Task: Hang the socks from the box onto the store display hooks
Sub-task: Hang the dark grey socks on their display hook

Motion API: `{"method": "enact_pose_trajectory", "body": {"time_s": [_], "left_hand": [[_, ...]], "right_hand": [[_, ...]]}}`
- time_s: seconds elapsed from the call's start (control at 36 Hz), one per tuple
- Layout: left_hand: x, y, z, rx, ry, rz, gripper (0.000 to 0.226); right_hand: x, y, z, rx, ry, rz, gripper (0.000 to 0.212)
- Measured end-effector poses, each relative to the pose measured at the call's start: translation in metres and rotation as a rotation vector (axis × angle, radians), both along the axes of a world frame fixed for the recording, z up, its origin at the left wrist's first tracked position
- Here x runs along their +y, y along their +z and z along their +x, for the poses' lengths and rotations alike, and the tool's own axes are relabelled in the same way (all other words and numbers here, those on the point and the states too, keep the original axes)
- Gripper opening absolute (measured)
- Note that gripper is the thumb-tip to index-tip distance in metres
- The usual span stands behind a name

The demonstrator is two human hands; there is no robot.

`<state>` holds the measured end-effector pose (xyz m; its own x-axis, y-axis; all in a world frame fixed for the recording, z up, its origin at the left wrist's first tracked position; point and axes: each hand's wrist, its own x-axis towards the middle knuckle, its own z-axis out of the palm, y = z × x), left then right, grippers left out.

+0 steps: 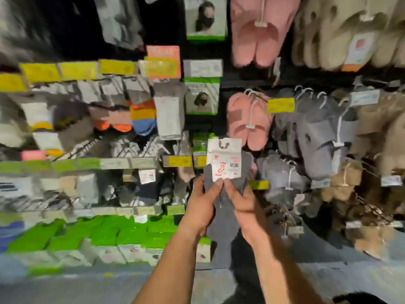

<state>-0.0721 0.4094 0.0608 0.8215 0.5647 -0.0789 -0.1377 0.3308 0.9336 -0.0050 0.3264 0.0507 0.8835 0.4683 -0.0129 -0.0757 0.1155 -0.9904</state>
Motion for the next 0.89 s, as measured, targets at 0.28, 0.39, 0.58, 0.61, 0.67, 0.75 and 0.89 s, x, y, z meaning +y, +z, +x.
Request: {"method": "enact_pose_trajectory", "body": {"time_s": [0.28,0.39,0.58,0.61,0.67,0.75,0.89], "left_hand": [[0.123,0.024,-0.199,-0.148,0.472,-0.048,0.020],[0.175,0.024,-0.289,-0.119,0.630,0.018,0.025],[0.254,0.027,-0.445,-0.093,0.821,0.120,0.027],[0.263,0.028,-0.466,-0.082,0.856,0.142,0.027],[0.280,0.030,-0.507,-0.058,0.919,0.161,0.026],[0.305,0.033,-0.558,0.031,1.001,0.231,0.035],[0.361,0.031,-0.618,-0.009,1.100,0.213,0.031]], "right_hand": [[0.171,0.020,-0.164,-0.028,0.498,0.026,0.074],[0.235,0.014,-0.246,-0.020,0.640,0.037,0.095],[0.327,0.028,-0.404,0.023,0.807,0.131,0.021],[0.339,0.029,-0.425,0.033,0.834,0.141,0.019],[0.361,0.032,-0.464,0.044,0.896,0.146,0.021],[0.392,0.036,-0.512,0.022,0.997,0.122,0.035],[0.458,0.034,-0.576,0.031,1.081,0.110,0.048]]}}
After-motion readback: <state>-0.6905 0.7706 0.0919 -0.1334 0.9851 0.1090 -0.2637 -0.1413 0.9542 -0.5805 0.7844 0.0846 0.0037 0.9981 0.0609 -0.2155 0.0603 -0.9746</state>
